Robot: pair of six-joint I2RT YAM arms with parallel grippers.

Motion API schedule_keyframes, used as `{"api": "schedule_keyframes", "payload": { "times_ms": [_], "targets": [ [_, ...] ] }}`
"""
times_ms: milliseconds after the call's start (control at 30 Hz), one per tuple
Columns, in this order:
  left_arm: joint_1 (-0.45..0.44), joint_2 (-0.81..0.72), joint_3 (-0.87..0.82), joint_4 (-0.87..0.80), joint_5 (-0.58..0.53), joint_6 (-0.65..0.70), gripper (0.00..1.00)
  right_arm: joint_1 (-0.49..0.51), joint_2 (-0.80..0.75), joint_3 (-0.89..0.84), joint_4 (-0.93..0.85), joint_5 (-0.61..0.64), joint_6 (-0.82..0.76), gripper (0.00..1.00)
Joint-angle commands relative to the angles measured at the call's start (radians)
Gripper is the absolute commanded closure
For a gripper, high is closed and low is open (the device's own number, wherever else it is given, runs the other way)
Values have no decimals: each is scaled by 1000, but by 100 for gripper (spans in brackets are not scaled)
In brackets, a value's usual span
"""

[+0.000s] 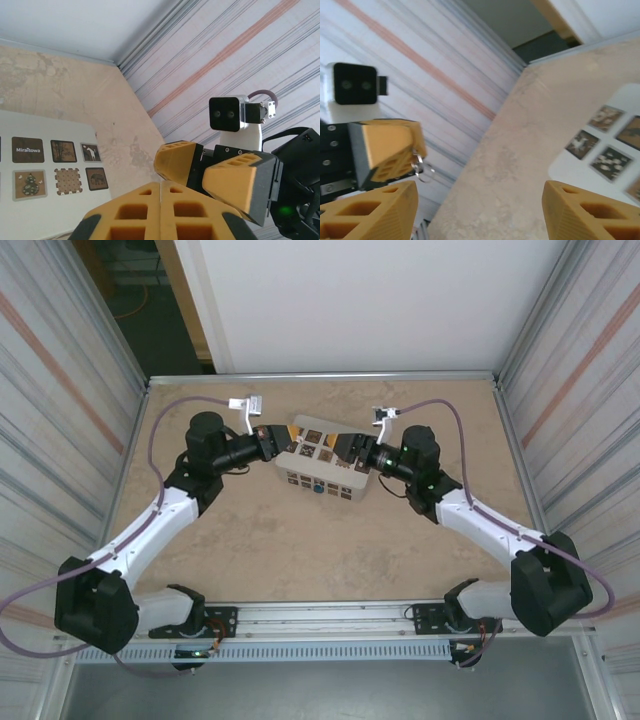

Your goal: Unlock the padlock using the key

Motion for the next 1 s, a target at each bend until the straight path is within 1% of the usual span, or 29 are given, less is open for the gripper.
{"api": "schedule_keyframes", "payload": {
  "times_ms": [0, 267, 633, 800, 867, 967],
  "targets": [
    [3, -32, -8, 72, 33, -40, 100, 34, 24, 56, 101, -56, 29, 34],
    [3, -30, -14, 113, 56, -79, 100, 71, 80, 109, 111, -73, 37, 37],
    [3, -20, -16, 133, 69, -98, 100, 89, 151, 153, 141, -110, 76, 49],
    [3, -14, -15, 136, 80, -100, 100, 95, 173, 168, 151, -121, 89, 57],
    [3, -11, -15, 135, 81, -101, 100, 97, 179, 177, 142, -125, 86, 61],
    [3, -10, -14, 136, 79, -102, 100, 97, 184, 179, 138, -128, 87, 70]
  ]
}}
